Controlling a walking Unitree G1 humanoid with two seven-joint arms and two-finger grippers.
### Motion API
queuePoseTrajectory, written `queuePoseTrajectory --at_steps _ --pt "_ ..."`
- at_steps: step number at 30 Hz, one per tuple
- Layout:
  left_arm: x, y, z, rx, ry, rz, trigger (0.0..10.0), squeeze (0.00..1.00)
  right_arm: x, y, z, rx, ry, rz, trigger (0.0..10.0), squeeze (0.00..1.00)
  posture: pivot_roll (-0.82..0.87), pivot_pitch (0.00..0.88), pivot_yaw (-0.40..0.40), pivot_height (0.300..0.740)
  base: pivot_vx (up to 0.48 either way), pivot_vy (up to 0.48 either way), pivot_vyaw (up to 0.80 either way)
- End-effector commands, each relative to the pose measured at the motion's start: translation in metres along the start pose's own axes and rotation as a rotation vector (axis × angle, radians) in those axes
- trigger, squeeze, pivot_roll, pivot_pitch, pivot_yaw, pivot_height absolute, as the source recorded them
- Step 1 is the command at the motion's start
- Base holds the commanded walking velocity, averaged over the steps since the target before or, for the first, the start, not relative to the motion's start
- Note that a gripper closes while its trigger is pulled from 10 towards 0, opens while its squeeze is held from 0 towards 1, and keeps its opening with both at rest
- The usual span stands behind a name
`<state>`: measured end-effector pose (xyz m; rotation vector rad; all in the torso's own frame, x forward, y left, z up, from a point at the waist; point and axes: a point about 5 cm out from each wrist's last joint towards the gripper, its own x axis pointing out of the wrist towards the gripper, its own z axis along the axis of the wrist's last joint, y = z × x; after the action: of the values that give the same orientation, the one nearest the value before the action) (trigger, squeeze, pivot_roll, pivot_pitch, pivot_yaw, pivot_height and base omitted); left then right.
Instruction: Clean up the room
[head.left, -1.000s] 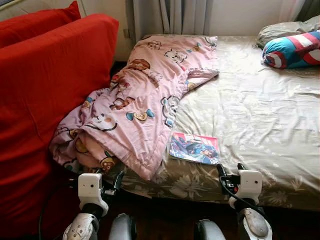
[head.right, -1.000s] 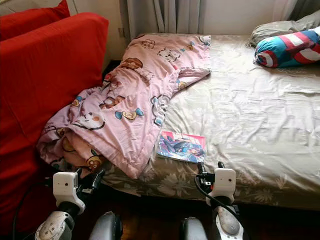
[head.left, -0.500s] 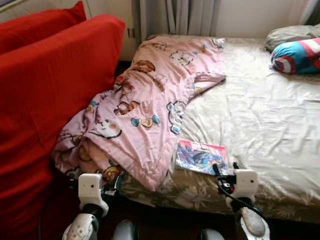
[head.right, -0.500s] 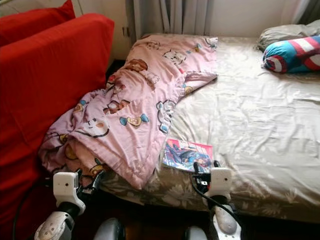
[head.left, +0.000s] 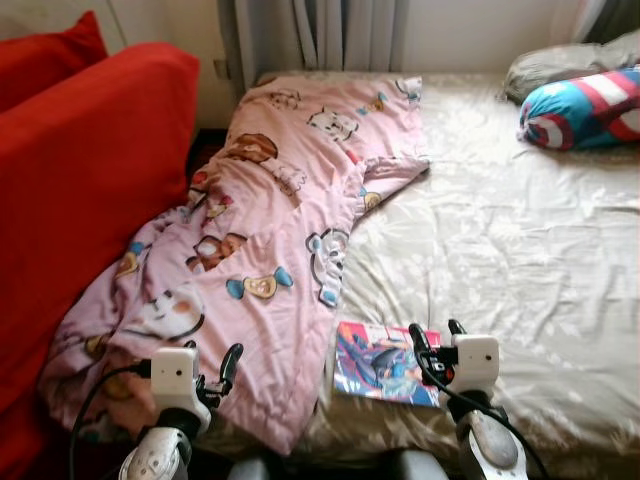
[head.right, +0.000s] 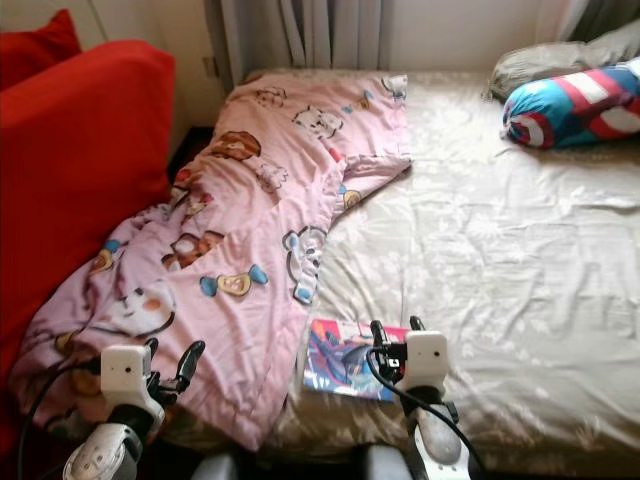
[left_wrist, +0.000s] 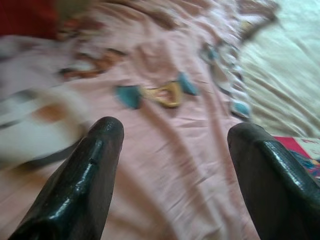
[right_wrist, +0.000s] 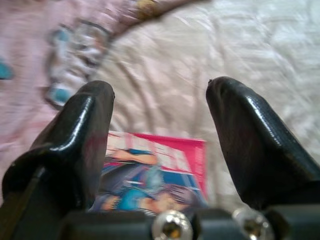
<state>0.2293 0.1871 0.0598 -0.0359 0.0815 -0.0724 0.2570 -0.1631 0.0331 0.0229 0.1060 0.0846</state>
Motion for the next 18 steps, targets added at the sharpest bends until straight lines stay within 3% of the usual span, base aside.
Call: queuePoseTrajectory --at_steps 1,6,16,17,18 --pt "-0.002 -0.004 -0.004 -0.005 0.015 -0.015 10.0 0.0 -0.009 -0.005 -0.015 0.012 0.067 -0.014 10.0 0.0 -0.08 0.099 0.032 0.615 0.0 0.0 0.0" --pt "0.0 -0.005 -0.005 -0.002 0.018 -0.022 10.0 0.0 -0.004 -0.003 -0.016 0.03 0.087 -0.015 10.0 0.0 -0.08 0.109 0.034 0.615 0.0 0.0 0.0" --pt "-0.002 -0.005 -0.007 0.0 0.028 -0.033 10.0 0.0 0.007 -0.009 -0.029 0.177 0.174 -0.072 10.0 0.0 -0.06 0.135 0.042 0.615 0.0 0.0 0.0" --pt "-0.003 -0.004 -0.009 0.0 0.032 -0.033 10.0 0.0 0.008 -0.009 -0.029 0.188 0.178 -0.076 10.0 0.38 -0.06 0.139 0.045 0.615 0.0 0.0 0.0" --pt "-0.003 -0.002 -0.012 0.001 0.04 -0.034 10.0 0.0 0.01 -0.011 -0.03 0.216 0.182 -0.094 10.0 0.83 -0.05 0.146 0.047 0.615 0.0 0.0 0.0"
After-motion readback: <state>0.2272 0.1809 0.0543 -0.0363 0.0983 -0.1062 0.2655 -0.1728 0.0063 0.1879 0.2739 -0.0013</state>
